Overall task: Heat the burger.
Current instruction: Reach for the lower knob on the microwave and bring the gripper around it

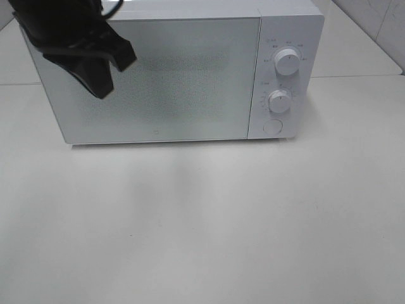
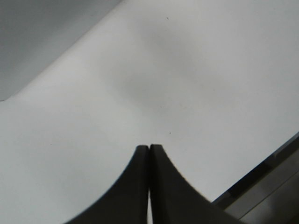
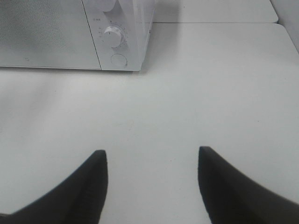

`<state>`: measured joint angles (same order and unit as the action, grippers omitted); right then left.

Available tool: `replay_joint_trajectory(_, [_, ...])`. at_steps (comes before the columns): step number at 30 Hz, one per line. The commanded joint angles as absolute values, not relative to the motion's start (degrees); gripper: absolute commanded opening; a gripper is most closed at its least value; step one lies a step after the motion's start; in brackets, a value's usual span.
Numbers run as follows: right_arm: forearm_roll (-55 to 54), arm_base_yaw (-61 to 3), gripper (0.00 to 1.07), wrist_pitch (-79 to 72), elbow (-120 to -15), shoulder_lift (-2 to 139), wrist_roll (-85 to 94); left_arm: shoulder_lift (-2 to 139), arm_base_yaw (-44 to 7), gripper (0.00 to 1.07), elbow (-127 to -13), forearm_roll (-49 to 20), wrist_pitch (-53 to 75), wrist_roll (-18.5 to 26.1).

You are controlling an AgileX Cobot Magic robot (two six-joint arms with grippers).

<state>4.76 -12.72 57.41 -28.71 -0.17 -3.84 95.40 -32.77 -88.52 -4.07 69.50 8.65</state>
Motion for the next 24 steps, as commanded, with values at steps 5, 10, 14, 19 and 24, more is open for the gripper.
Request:
replay_joint_trajectory(5, [5.0, -12.7, 0.55, 57.3, -28.6, -1.7, -3.3, 88.0, -21.8, 0.00, -87.9, -3.4, 73.3, 7.7])
replay_joint_trajectory(10, [5.0, -12.7, 0.55, 57.3, -28.6, -1.7, -3.3, 83.9, -12.8, 0.00, -87.9, -3.6, 73.3, 7.2])
replay_joint_trajectory(14, [5.0, -12.7, 0.55, 57.3, -28.6, -1.7, -3.3, 81.4, -8.8, 0.00, -87.9, -3.6, 73.3, 6.9])
replay_joint_trajectory(19, [5.0, -12.7, 0.55, 57.3, -28.6, -1.7, -3.3, 76.9, -3.7, 0.00, -87.9, -3.6, 73.3, 5.5])
replay_joint_trajectory(24, [5.0, -12.7, 0.55, 57.3, -28.6, -1.7, -3.3, 70.8, -1.5, 0.00, -85.5, -3.5, 73.3, 4.0])
